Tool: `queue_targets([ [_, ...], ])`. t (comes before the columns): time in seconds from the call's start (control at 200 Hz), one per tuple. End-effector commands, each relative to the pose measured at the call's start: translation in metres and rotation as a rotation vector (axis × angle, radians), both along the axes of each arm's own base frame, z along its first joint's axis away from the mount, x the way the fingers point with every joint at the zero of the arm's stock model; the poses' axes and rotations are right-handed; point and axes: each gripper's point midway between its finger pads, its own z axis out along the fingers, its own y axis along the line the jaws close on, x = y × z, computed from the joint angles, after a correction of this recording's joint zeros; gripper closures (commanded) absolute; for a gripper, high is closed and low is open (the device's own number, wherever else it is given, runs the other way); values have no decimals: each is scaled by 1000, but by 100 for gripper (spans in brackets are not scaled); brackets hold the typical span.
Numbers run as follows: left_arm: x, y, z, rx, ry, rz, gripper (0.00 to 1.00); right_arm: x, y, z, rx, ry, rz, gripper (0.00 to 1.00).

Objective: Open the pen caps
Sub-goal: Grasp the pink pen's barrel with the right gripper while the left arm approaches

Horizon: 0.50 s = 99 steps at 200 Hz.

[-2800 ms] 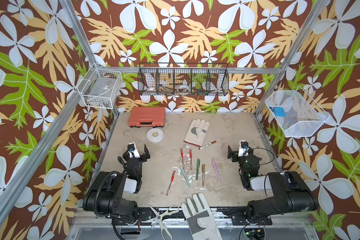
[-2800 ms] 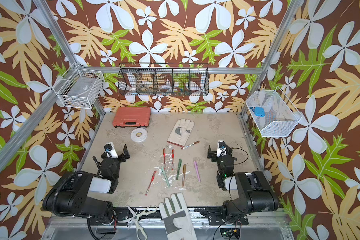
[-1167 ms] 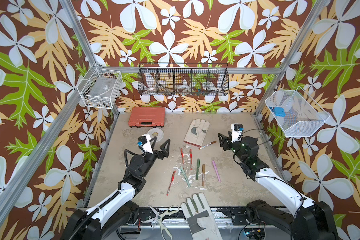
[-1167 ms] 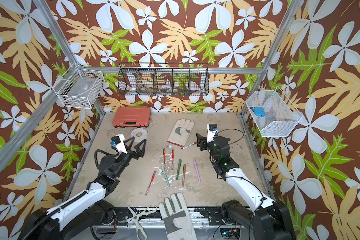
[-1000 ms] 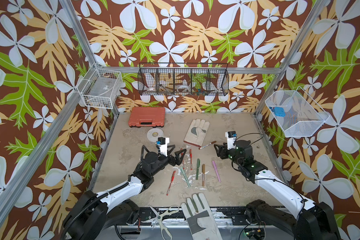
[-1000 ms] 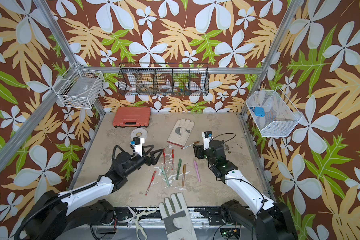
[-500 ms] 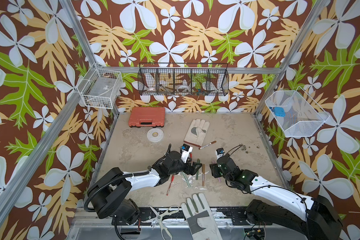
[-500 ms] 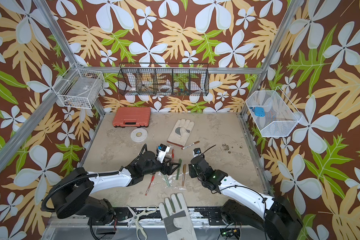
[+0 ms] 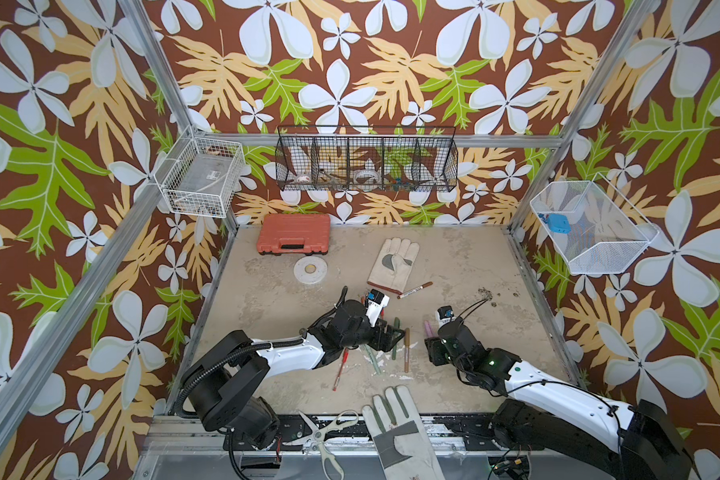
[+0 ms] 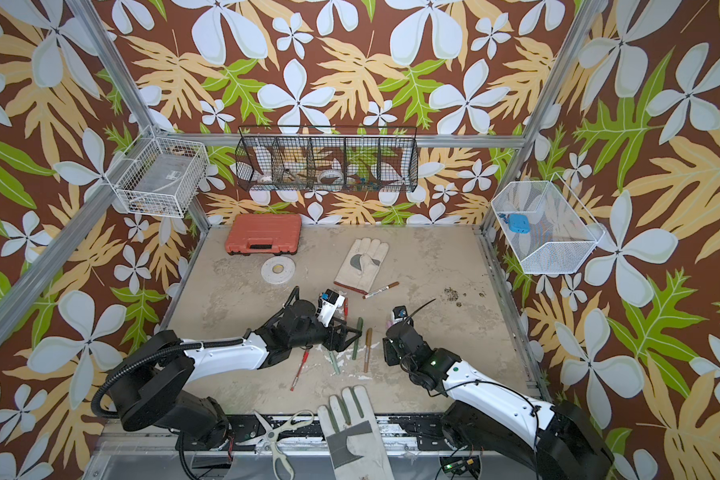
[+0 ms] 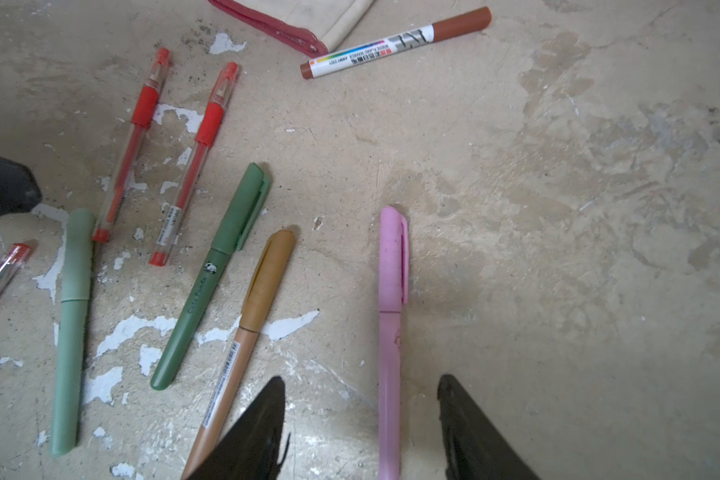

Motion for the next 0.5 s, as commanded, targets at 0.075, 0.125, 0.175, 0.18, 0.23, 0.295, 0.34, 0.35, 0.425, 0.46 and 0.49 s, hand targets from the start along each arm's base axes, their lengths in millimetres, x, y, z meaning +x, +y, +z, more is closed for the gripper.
queue_targets([
  [0.075, -9, -7, -4, 8, 25, -72, 20, 0, -6, -9, -25, 26, -37, 42],
  [0.125, -9, -8, -5, 10, 30, -76, 21, 0, -8, -11, -35, 35, -42, 50],
  [0.175, -9, -8, -7, 13, 35, -79, 23, 0, -8, -13, -38, 46, -43, 55],
  [0.18, -9, -9, -6, 11, 35, -79, 24, 0, -8, -13, -37, 48, -41, 56],
  [0.23, -10, -9, -6, 11, 39, -82, 25, 0, -7, -16, -33, 61, -35, 57],
  [0.295, -9, -10, -6, 12, 42, -82, 25, 0, -8, -19, -33, 73, -39, 59],
  [0.34, -9, -9, -6, 13, 41, -80, 25, 0, -7, -20, -27, 80, -33, 59],
  [0.35, -9, -9, -6, 13, 41, -81, 25, 0, -7, -21, -28, 84, -32, 60],
  [0.425, -9, -8, -6, 15, 40, -76, 26, -1, -6, -25, -20, 108, -21, 63],
  [0.46, -9, -8, -7, 16, 39, -74, 26, -1, -5, -27, -19, 118, -14, 65],
  [0.49, -9, -8, -7, 16, 41, -74, 26, -1, -4, -29, -25, 126, -12, 70],
])
